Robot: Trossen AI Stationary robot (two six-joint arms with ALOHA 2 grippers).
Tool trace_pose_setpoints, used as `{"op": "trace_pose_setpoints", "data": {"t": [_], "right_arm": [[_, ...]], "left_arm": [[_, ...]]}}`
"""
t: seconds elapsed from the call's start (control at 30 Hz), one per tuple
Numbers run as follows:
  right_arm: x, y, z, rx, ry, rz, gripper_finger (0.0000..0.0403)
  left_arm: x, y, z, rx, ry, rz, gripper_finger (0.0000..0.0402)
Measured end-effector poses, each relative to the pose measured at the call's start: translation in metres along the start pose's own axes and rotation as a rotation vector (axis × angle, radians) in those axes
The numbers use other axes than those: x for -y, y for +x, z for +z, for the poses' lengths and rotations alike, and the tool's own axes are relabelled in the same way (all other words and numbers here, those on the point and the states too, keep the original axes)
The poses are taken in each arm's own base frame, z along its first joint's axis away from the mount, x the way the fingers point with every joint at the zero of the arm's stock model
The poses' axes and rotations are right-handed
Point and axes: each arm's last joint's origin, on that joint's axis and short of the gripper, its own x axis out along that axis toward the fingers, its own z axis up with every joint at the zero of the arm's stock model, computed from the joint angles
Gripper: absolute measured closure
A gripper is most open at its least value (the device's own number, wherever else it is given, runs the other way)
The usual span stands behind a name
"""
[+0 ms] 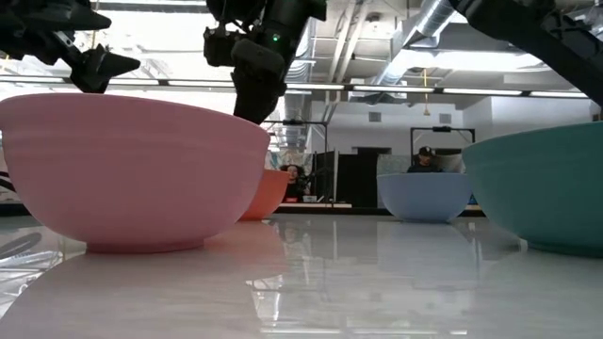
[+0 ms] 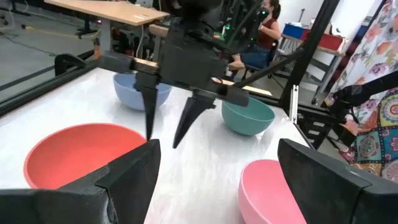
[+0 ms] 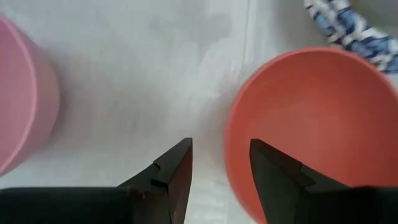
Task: Nest bowls inside each other
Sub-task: Stack the red bowl on top of the white bowl
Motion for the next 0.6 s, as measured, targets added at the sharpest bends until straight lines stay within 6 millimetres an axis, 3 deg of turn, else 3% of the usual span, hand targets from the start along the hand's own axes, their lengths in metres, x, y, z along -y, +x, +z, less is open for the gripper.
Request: {"op": "trace_pose_setpoints", "data": {"t": [0.2, 0.37, 0.6], "right_arm": [[0.003, 0.015, -0.004, 0.000, 0.008, -0.001, 0.0223], [0.007, 0.030, -0.013, -0.036, 0.032, 0.000, 0.0223], [0.007, 0.042, -0.018, -0.046, 0.024, -0.052, 0.0242]], "left_arm": [[-0.001, 0.001, -0.004, -0.026, -0.008, 0.014, 0.0088], [-0.004, 0.007, -0.019, -0.053, -0.014, 0.030, 0.0088], [-0.004, 0.008, -0.017, -0.017, -0.017, 0.051, 0.0088]]}}
